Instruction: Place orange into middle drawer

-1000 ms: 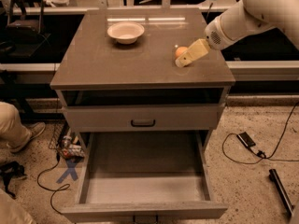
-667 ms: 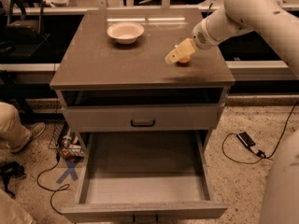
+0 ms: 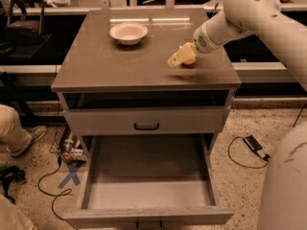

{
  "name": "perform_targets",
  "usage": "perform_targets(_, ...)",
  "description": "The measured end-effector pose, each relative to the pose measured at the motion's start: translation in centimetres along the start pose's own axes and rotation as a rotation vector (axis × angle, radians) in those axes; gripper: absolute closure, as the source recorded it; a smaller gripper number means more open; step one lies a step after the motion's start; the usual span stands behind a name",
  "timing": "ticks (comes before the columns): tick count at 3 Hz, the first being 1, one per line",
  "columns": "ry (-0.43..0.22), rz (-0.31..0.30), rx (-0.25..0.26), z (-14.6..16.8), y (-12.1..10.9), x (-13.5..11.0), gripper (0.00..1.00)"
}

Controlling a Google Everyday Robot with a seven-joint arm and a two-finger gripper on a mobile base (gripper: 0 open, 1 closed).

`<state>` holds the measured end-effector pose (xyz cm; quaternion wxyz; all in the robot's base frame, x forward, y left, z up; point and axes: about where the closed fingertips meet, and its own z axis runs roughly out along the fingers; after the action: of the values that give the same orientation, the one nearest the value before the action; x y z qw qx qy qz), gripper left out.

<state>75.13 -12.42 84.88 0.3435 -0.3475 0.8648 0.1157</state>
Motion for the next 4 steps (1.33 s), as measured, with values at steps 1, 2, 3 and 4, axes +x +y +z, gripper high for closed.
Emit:
perform_targets(1, -0.001, 0.007, -0.019, 0.6, 0.7, 0.4, 0.48)
perform_targets(2, -0.033, 0.01, -0.028, 0.1, 1.0, 0.5, 0.71)
perform_targets(3, -0.153, -0.03, -0.02, -4.3, 2.2, 0.3, 0.94)
perform_targets(4, -0.223, -0.166, 0.013, -12.1, 4.7, 3.6, 1.0)
